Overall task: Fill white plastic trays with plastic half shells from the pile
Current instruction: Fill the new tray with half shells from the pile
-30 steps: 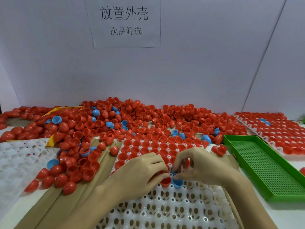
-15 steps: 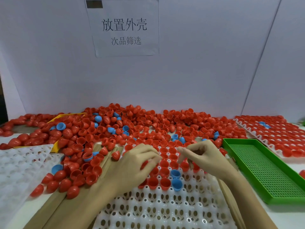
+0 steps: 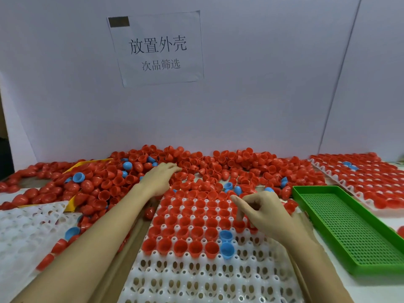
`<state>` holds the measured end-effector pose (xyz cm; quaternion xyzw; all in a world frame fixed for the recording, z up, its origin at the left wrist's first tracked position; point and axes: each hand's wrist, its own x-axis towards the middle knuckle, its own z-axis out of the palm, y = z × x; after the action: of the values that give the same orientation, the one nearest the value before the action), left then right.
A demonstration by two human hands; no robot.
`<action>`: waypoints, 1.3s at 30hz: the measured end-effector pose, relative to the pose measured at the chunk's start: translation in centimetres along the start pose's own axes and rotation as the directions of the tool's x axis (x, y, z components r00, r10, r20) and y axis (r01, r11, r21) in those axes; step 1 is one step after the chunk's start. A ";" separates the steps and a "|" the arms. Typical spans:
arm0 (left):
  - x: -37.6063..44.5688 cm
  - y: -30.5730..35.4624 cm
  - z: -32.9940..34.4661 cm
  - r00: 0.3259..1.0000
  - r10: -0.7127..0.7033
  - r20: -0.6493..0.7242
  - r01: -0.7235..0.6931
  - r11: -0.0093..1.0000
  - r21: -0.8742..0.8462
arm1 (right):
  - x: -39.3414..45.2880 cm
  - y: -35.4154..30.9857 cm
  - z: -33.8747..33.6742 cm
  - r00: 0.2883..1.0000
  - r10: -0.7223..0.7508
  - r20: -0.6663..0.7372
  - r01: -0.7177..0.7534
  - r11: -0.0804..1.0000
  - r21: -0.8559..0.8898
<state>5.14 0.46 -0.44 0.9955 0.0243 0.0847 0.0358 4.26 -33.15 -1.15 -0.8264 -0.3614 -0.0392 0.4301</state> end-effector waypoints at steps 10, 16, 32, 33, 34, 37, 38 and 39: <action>0.4 -1.3 1.2 0.998 -0.053 -0.017 0.051 0.995 -0.089 | 0.1 0.2 0.0 1.000 -0.016 -0.008 0.016 1.000 0.013; -1.5 0.5 -1.0 0.920 -0.028 -0.391 -0.085 0.959 -0.270 | 0.0 0.5 -0.1 0.999 -0.024 -0.040 0.025 0.999 0.036; -14.0 11.4 -1.0 0.906 0.048 -0.422 -0.358 0.619 -0.699 | -0.5 -1.9 -0.4 0.953 -0.044 0.299 -0.115 0.862 0.494; -14.1 11.3 -0.9 0.909 0.033 -0.415 -0.349 0.605 -0.716 | -0.5 -1.8 -0.3 0.947 -0.047 0.318 -0.128 0.853 0.507; -14.1 11.2 -0.8 0.911 0.026 -0.412 -0.345 0.596 -0.725 | -0.5 -1.8 -0.2 0.940 -0.047 0.338 -0.141 0.848 0.511; -14.4 11.3 -0.7 0.914 0.037 -0.404 -0.348 0.585 -0.733 | -0.5 -2.1 0.2 0.932 -0.047 0.358 -0.126 0.886 0.446; -14.5 11.3 -0.7 0.914 0.040 -0.405 -0.351 0.579 -0.736 | -0.5 -2.2 0.2 0.941 -0.046 0.336 -0.101 0.908 0.407; -14.4 11.2 -0.6 0.913 0.037 -0.406 -0.353 0.571 -0.741 | -0.4 -2.3 0.3 0.952 -0.048 0.302 -0.072 0.925 0.372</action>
<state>-8.68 -11.46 -1.41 0.8366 -0.1223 0.2636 0.4644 2.45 -32.33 0.05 -0.7259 -0.4192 0.1624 0.5206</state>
